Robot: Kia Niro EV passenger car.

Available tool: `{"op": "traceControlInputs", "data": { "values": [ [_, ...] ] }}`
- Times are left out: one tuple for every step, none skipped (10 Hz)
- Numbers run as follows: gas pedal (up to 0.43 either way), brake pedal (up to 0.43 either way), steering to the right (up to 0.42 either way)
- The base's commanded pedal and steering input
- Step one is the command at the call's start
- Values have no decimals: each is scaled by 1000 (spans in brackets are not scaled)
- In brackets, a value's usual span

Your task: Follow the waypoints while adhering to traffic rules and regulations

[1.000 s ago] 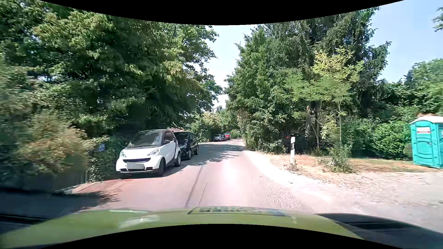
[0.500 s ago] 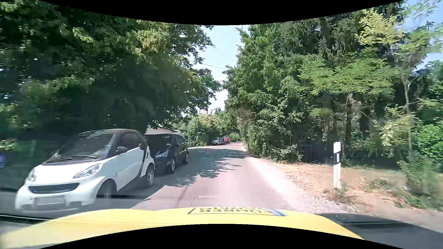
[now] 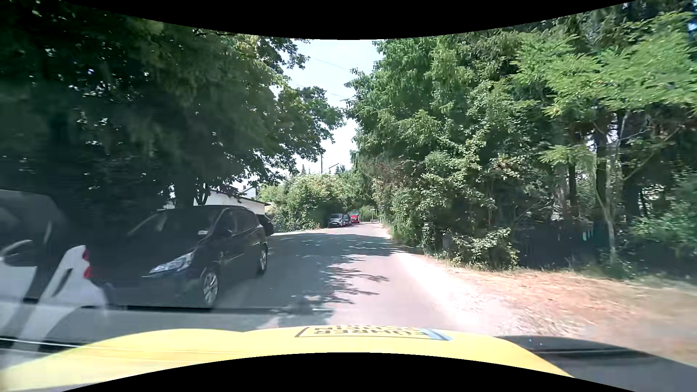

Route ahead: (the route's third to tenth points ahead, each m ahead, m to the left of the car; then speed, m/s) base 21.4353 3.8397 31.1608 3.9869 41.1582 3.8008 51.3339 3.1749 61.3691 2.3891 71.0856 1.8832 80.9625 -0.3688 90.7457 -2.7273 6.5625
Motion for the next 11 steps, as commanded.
{"op": "traceControlInputs", "data": {
  "values": [
    [47,0,5],
    [47,0,5],
    [47,0,0],
    [47,0,-4],
    [47,0,-4],
    [47,0,-5],
    [47,0,-5],
    [47,0,-5],
    [47,0,-5],
    [47,0,-5],
    [47,0,-5]
  ]
}}
